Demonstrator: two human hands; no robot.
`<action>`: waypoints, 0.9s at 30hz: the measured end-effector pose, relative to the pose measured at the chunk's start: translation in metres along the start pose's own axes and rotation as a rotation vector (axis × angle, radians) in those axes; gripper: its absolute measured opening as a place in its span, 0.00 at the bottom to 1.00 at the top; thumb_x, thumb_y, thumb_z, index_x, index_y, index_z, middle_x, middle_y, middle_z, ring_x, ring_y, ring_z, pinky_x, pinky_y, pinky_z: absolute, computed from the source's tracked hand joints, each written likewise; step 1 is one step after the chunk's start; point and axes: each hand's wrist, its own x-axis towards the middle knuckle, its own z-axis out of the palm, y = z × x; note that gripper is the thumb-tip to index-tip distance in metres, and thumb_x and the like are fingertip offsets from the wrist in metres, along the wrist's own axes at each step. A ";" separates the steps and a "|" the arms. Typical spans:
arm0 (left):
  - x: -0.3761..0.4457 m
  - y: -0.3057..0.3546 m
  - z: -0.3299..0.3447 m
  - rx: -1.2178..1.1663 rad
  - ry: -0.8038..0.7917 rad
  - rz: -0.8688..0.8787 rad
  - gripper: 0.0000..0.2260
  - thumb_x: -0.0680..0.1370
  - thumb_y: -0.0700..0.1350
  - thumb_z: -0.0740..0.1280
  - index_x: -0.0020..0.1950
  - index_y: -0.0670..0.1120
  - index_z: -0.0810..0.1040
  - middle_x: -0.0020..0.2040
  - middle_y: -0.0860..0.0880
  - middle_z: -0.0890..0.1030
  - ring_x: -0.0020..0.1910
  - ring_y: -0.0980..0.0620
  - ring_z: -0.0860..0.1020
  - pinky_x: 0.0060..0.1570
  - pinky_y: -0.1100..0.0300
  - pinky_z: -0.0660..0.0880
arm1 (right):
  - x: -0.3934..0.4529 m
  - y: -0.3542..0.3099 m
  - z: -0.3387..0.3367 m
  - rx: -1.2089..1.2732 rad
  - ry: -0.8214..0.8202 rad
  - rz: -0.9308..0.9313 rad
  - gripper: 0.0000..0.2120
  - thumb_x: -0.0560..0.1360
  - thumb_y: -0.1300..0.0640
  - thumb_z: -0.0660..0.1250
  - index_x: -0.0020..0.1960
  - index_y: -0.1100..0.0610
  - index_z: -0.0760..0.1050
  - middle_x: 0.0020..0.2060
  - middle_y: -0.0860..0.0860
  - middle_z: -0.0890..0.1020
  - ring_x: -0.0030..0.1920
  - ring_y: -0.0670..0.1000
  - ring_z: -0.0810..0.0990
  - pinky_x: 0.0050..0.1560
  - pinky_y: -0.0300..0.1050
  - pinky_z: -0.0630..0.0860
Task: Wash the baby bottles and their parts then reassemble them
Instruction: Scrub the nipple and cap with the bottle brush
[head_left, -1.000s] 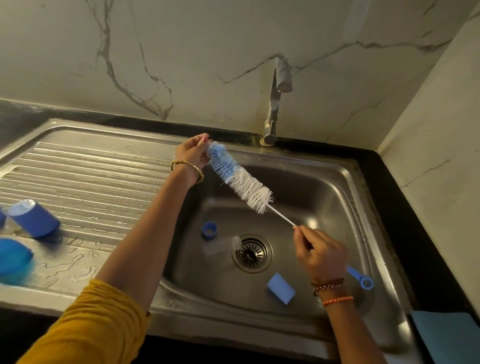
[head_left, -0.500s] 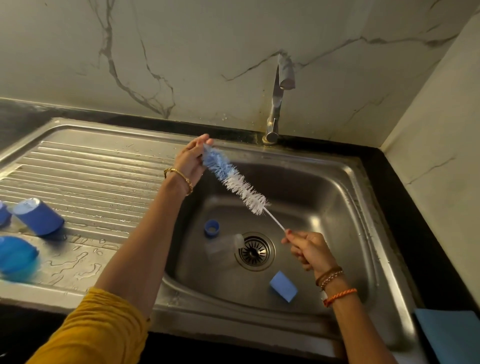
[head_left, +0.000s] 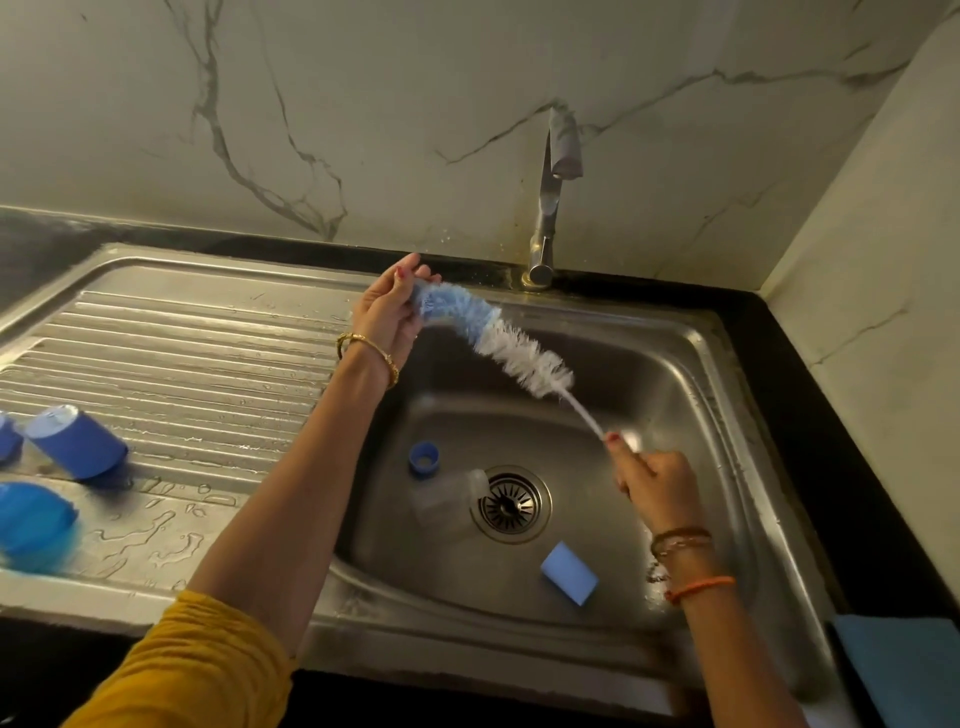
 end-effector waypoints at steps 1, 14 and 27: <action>-0.001 0.001 -0.002 -0.024 -0.055 -0.006 0.07 0.79 0.39 0.59 0.53 0.43 0.76 0.39 0.52 0.82 0.43 0.55 0.81 0.46 0.57 0.80 | 0.000 -0.005 -0.004 0.083 -0.206 0.178 0.27 0.75 0.43 0.63 0.22 0.56 0.67 0.16 0.49 0.66 0.17 0.46 0.62 0.21 0.34 0.60; 0.006 0.013 0.001 -0.191 0.453 0.030 0.05 0.78 0.38 0.62 0.44 0.42 0.77 0.39 0.48 0.78 0.38 0.54 0.79 0.34 0.64 0.79 | 0.008 0.011 -0.009 -0.310 0.282 -0.548 0.05 0.72 0.56 0.71 0.42 0.59 0.81 0.32 0.53 0.80 0.32 0.52 0.78 0.31 0.35 0.69; 0.021 0.020 -0.009 -0.264 0.106 0.031 0.09 0.81 0.39 0.55 0.47 0.44 0.73 0.34 0.50 0.79 0.34 0.55 0.79 0.41 0.61 0.79 | -0.003 -0.020 -0.023 0.326 -0.702 0.432 0.22 0.79 0.49 0.55 0.28 0.53 0.67 0.17 0.44 0.61 0.16 0.40 0.54 0.18 0.30 0.49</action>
